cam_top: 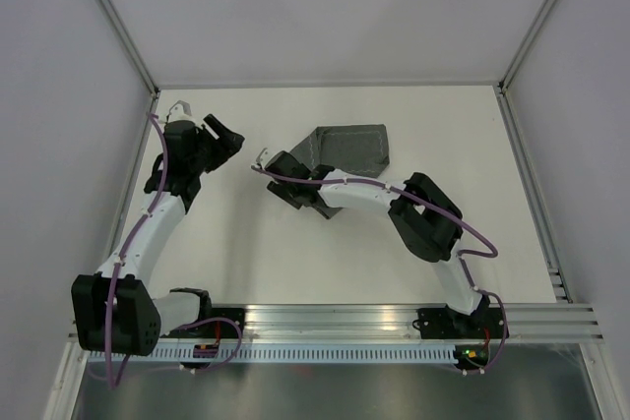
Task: Fold the napkin, place the utensils inside, and roll it up
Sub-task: Roll the napkin at the center of the board.
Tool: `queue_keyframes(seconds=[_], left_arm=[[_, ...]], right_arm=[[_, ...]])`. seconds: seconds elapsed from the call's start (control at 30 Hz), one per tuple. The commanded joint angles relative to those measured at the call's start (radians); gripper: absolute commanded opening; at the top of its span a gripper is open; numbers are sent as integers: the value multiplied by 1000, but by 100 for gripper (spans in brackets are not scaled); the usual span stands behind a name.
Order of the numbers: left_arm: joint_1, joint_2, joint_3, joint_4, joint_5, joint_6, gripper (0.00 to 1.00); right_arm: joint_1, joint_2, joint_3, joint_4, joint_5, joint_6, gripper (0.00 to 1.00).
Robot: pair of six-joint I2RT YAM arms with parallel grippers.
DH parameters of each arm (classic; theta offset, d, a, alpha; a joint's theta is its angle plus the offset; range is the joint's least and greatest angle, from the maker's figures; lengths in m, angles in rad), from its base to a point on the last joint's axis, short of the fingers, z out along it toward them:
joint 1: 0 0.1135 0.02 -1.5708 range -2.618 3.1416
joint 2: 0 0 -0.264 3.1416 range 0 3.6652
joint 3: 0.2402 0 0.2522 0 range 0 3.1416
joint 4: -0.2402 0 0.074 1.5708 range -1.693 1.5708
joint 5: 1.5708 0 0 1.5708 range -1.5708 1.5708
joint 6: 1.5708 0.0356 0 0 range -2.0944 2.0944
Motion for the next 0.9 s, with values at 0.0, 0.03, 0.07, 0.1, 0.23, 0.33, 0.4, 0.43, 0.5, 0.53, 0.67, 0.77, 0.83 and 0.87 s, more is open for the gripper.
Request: queue_keyframes(seconds=[0.0,0.03,0.07,0.1,0.23,0.33,0.4,0.43,0.5,0.53,0.67,0.77,0.83,0.87], left_arm=[[8,5,30,12,46,24,74],[8,5,30,12,47,24,74],[8,6,30,16,49,24,74],[8,8,30,16,52,24,74],[10,14,28,20,56,25,74],[14,17,27,23,60,30,74],[14,15,25,22,63,33,74],[16,15,25,22,63,35,74],[17,17,22,25,64,36,74],[19,17,22,25,64,35,74],[20,21,18,31,70,38,73],[20,21,16,32,73,38,73],[22,21,18,34,73,39,73],[22,21,18,34,73,41,73]], right_arm=[[6,24,11,20,66,0,59],[11,27,11,18,76,-5,59],[14,36,9,24,79,-5,59],[17,39,4,26,82,-6,59],[34,62,-3,43,112,-14,58],[40,74,-11,50,128,-16,58],[39,76,-19,55,129,-17,56],[40,76,-23,58,131,-19,55],[39,76,-32,70,136,-22,52],[39,76,-35,72,140,-23,50],[39,85,-51,84,152,-29,45],[37,85,-66,90,159,-33,43],[37,85,-75,90,160,-34,40],[37,85,-78,92,160,-36,38]])
